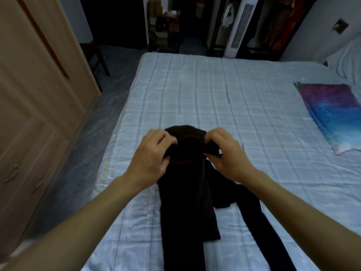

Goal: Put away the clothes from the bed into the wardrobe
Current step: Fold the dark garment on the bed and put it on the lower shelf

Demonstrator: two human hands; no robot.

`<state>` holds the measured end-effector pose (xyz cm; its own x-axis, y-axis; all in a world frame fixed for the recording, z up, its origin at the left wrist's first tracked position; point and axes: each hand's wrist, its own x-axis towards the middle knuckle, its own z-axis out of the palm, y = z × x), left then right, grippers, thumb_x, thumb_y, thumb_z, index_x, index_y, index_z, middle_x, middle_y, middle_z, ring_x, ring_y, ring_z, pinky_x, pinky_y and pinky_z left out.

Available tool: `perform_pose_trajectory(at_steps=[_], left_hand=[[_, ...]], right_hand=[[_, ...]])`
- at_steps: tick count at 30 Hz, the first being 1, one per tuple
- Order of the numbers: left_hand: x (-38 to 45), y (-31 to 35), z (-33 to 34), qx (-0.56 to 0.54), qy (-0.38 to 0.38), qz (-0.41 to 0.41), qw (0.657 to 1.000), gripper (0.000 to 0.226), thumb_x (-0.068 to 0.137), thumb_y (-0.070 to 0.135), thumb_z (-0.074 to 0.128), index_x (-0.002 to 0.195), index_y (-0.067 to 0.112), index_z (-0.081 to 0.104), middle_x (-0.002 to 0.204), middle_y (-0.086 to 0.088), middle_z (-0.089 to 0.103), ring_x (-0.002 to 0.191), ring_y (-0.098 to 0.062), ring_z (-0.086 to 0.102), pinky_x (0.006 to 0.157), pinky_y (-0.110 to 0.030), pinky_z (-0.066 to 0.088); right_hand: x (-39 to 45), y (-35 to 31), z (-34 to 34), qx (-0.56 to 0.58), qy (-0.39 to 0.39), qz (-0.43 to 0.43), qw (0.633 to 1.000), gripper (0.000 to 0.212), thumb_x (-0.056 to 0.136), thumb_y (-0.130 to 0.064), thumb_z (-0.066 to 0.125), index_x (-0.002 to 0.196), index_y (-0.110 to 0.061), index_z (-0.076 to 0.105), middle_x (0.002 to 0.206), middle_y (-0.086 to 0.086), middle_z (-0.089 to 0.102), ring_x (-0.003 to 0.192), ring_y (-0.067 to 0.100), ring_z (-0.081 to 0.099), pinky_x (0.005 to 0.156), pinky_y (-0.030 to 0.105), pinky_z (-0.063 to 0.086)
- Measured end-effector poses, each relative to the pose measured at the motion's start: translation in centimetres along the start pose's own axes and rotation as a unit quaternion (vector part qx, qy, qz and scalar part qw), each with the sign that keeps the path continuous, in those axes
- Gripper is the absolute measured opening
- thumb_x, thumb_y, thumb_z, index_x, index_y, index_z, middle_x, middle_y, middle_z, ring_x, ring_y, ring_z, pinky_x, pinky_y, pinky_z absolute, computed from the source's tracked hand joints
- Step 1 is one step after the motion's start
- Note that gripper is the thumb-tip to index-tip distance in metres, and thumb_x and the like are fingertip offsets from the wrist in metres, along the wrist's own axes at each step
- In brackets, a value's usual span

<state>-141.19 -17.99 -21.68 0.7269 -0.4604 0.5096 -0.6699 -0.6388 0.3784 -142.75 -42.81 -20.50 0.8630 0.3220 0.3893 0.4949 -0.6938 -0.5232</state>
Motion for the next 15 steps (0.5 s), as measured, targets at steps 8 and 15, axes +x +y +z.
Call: perform_pose_trajectory(at_steps=[8,15], left_hand=[[-17.2,3.9,8.7,-0.005,-0.159,-0.038,0.987,0.056,0.057,-0.001,0.077,0.106,0.016,0.057,0.135,-0.009,0.053,0.114,-0.029,0.054,0.086,-0.043,0.050],[-28.6,4.1,18.2,-0.036,-0.219,-0.057,0.973,0.041,0.059,0.012,0.060,0.099,0.019,0.057,0.128,-0.006,0.057,0.108,-0.023,0.052,0.086,-0.032,0.044]], right_hand=[[-16.5,1.7,8.9,0.013,-0.179,0.021,0.984,0.032,0.071,-0.005,0.065,0.098,-0.017,0.053,0.116,0.000,0.053,0.105,0.020,0.056,0.087,0.037,0.051],[-27.2,4.7,17.6,-0.018,-0.237,0.055,0.970,0.031,0.066,-0.012,0.068,0.092,-0.025,0.055,0.112,-0.010,0.052,0.099,0.008,0.052,0.081,0.021,0.043]])
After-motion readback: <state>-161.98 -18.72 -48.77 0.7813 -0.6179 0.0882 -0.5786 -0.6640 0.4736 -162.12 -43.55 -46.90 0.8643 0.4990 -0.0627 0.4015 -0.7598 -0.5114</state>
